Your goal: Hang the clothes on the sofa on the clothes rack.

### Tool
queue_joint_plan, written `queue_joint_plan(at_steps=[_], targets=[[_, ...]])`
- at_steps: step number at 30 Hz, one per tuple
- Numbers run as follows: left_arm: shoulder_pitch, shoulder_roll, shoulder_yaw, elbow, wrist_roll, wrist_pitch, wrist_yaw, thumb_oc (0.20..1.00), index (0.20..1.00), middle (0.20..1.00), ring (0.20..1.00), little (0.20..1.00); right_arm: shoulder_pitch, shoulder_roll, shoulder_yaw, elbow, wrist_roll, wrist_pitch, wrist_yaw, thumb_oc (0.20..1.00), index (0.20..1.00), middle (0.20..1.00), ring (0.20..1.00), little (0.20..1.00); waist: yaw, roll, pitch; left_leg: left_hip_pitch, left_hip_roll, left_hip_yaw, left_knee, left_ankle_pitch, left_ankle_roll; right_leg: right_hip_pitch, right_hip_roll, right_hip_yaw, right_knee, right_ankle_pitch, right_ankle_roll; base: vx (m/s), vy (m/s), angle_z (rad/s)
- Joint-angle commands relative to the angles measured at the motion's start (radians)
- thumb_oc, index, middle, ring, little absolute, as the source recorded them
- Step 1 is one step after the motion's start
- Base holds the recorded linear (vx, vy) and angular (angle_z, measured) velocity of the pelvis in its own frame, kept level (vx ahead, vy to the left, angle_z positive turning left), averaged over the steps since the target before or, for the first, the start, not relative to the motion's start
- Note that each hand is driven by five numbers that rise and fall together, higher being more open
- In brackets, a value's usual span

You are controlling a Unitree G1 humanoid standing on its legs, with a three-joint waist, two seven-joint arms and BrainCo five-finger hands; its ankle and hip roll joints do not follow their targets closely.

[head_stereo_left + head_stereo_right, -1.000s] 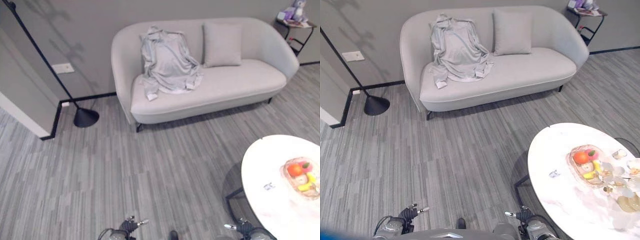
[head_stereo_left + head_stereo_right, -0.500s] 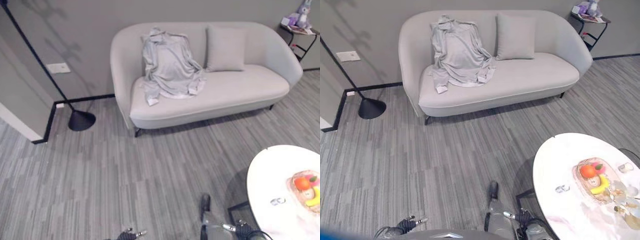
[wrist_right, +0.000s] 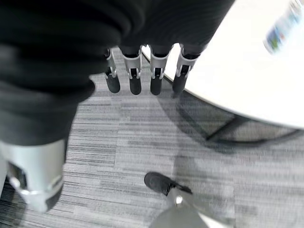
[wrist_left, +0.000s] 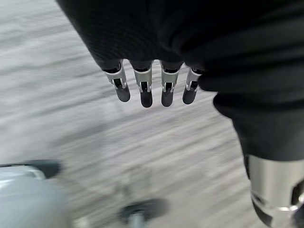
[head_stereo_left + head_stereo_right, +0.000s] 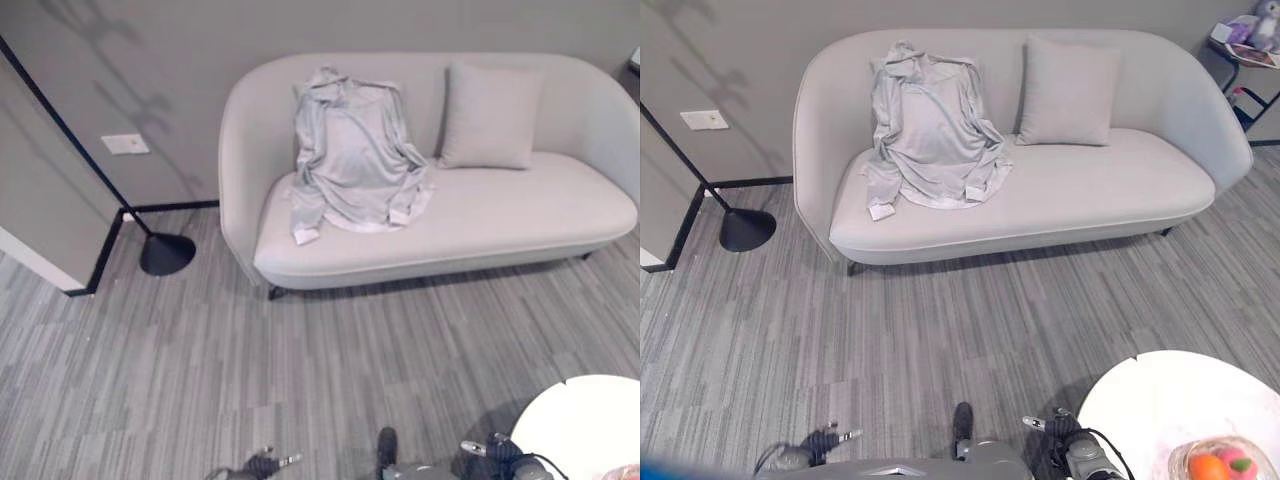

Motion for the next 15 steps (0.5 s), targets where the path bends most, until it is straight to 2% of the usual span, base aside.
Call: queue_joint_plan(at_steps=[1,2,3,4,6,7,8,9,10,11,12,14,15], targets=[[0.006,0.035,-0.038,-0.015,-0.024,-0.018,0.002,1.0,1.0,1.0,1.0,1.0,0.01,0.007,0.001,0.016,0.053,-0.017,-0.007,1.0,1.0,1.0,1.0,1.0,-0.013,-0.011,0.007,-0.025,0.066,0.025,-0.183,0.242,0.111,-0.034,-0.084,0.053,0.011,-0.035,0.202,0.29,-0.126,0.03],[0.006,0.035,-0.035,-0.019,-0.033,-0.016,0.007,1.0,1.0,1.0,1.0,1.0,0.006,0.004,0.001,0.014,0.058,-0.016,-0.008,1.0,1.0,1.0,1.0,1.0,-0.011,-0.028,0.012,-0.049,0.091,0.1,-0.157,0.256,0.138,-0.002,-0.092,0.06,0.011,-0.058,0.191,0.39,-0.16,0.01],[0.006,0.033,-0.035,-0.021,-0.039,-0.016,0.005,1.0,1.0,1.0,1.0,1.0,0.005,0.0,0.004,0.015,0.061,-0.017,-0.008,1.0,1.0,1.0,1.0,1.0,-0.002,-0.036,0.015,-0.073,0.092,0.135,-0.169,0.219,0.156,0.019,-0.093,0.067,0.011,-0.076,0.19,0.28,-0.11,0.06],[0.006,0.033,-0.035,-0.021,-0.039,-0.016,0.005,1.0,1.0,1.0,1.0,1.0,0.005,0.0,0.004,0.015,0.061,-0.017,-0.008,1.0,1.0,1.0,1.0,1.0,-0.001,-0.036,0.016,-0.072,0.092,0.136,-0.169,0.219,0.156,0.019,-0.093,0.068,0.011,-0.075,0.19,0.2,-0.065,0.14],[0.012,0.024,-0.033,-0.021,-0.047,-0.016,0.001,1.0,1.0,1.0,1.0,1.0,0.003,-0.005,0.002,0.012,0.066,-0.02,-0.007,1.0,1.0,1.0,1.0,1.0,0.015,-0.049,0.018,-0.125,0.06,0.172,-0.212,0.129,0.178,0.061,-0.1,0.069,0.011,-0.109,0.189,0.27,-0.043,0.07],[0.012,0.018,-0.034,-0.012,-0.045,-0.015,-0.001,1.0,1.0,1.0,1.0,1.0,-0.001,-0.009,-0.002,0.015,0.065,-0.019,-0.009,1.0,1.0,1.0,1.0,1.0,0.028,-0.058,0.027,-0.223,0.007,0.19,-0.267,0.075,0.177,0.092,-0.108,0.065,0.011,-0.139,0.193,0.31,-0.002,-0.01],[0.012,0.017,-0.033,-0.005,-0.046,-0.014,0.0,1.0,1.0,1.0,1.0,1.0,-0.003,-0.008,-0.003,0.015,0.063,-0.02,-0.011,1.0,1.0,1.0,1.0,1.0,0.036,-0.053,0.036,-0.279,-0.019,0.191,-0.304,0.104,0.172,0.104,-0.098,0.066,0.011,-0.148,0.193,0.22,0.003,0.26],[0.012,0.017,-0.033,-0.005,-0.046,-0.014,0.0,1.0,1.0,1.0,1.0,1.0,-0.003,-0.008,-0.003,0.015,0.063,-0.02,-0.011,1.0,1.0,1.0,1.0,1.0,0.036,-0.053,0.036,-0.279,-0.019,0.191,-0.304,0.104,0.172,0.104,-0.098,0.066,0.011,-0.148,0.193,0.23,0.047,0.38],[0.013,0.014,-0.033,0.002,-0.045,-0.013,-0.002,1.0,1.0,1.0,1.0,1.0,-0.01,-0.009,-0.004,0.016,0.06,-0.022,-0.017,1.0,1.0,1.0,1.0,1.0,0.055,-0.035,0.054,-0.357,-0.065,0.202,-0.397,0.176,0.163,0.14,-0.077,0.076,0.011,-0.173,0.193,0.29,0.057,0.33],[0.016,0.014,-0.033,0.007,-0.04,-0.013,-0.005,1.0,1.0,1.0,1.0,1.0,-0.012,-0.009,-0.003,0.018,0.057,-0.023,-0.019,1.0,1.0,1.0,1.0,1.0,0.066,-0.025,0.056,-0.405,-0.088,0.207,-0.447,0.206,0.161,0.157,-0.06,0.087,0.011,-0.186,0.189,0.29,0.057,0.2],[0.016,0.014,-0.033,0.007,-0.04,-0.013,-0.005,1.0,1.0,1.0,1.0,1.0,-0.012,-0.009,-0.003,0.018,0.057,-0.023,-0.019,1.0,1.0,1.0,1.0,1.0,0.067,-0.027,0.058,-0.401,-0.091,0.208,-0.446,0.204,0.161,0.16,-0.063,0.088,0.011,-0.188,0.189,0.23,0.051,0.05],[0.028,0.01,-0.029,0.022,-0.035,-0.012,-0.009,1.0,1.0,1.0,1.0,1.0,-0.013,-0.004,-0.005,0.026,0.044,-0.023,-0.021,1.0,1.0,1.0,1.0,1.0,0.091,-0.018,0.062,-0.525,-0.122,0.206,-0.451,0.222,0.136,0.22,-0.044,0.133,0.011,-0.228,0.184,0.44,0.129,-0.81],[0.043,0.01,-0.017,0.032,-0.031,-0.007,-0.014,1.0,1.0,1.0,1.0,1.0,-0.012,0.001,-0.003,0.027,0.029,-0.017,-0.012,1.0,1.0,1.0,1.0,1.0,0.097,-0.016,0.051,-0.507,-0.116,0.196,-0.451,0.221,0.139,0.236,-0.045,0.147,0.011,-0.232,0.188,0.52,0.195,-1.01]])
